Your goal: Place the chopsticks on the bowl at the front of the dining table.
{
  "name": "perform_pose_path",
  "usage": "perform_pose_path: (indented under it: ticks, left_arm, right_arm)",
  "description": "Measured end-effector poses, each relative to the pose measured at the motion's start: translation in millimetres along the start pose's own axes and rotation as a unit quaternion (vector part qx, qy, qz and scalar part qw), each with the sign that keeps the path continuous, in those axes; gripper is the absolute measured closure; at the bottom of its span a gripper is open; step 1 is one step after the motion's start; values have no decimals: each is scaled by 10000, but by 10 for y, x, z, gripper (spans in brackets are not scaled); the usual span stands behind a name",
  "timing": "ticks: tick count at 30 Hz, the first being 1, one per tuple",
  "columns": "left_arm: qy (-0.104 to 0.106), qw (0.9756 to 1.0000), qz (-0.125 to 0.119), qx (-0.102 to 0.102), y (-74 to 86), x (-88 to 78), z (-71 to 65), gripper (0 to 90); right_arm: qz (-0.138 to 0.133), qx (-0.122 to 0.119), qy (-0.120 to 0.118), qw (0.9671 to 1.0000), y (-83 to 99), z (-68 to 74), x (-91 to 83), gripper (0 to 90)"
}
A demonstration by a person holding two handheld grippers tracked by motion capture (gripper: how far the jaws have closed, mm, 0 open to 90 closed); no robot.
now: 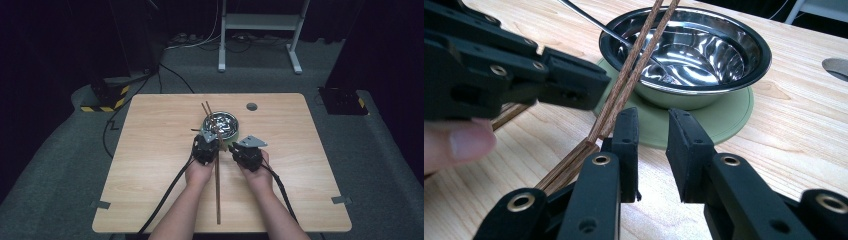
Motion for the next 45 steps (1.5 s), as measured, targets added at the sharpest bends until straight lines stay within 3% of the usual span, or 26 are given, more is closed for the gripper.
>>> perform_pose_path:
  ticks: [12, 16, 22, 26, 40, 45]
  left_arm:
    - [13, 10000, -27, 77, 2, 20, -23, 826]
    - [-2, 10000, -1, 83, 2, 2, -12, 826]
    - [32, 9999, -5, 137, -6, -14, -13, 837]
    - [37, 9998, 49, 194, -1, -24, -4, 837]
    - [68, 9995, 73, 296, -12, -39, 8, 836]
    - [55, 9996, 66, 286, -11, -29, 28, 834]
  right_arm:
    - [97, 2, -173, 9998, 24, 70, 22, 742]
    - [107, -112, -191, 9997, 28, 87, 29, 744]
    - [151, -54, -259, 9995, 40, 120, 28, 745]
    - [123, -229, -285, 9993, 33, 140, 35, 755]
    - [149, -219, -371, 9990, 39, 183, 32, 754]
    - [152, -360, -359, 9986, 41, 206, 36, 754]
Point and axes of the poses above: each handheld gripper's, and its own axes: x roughly forward along the jaws, y roughly out of its underside, z roughly to its left, the point moved 8 cm from there along x, roughly forward along the jaws, and after that the axes turned 2 degrees about -z, right-handed, at the moved point
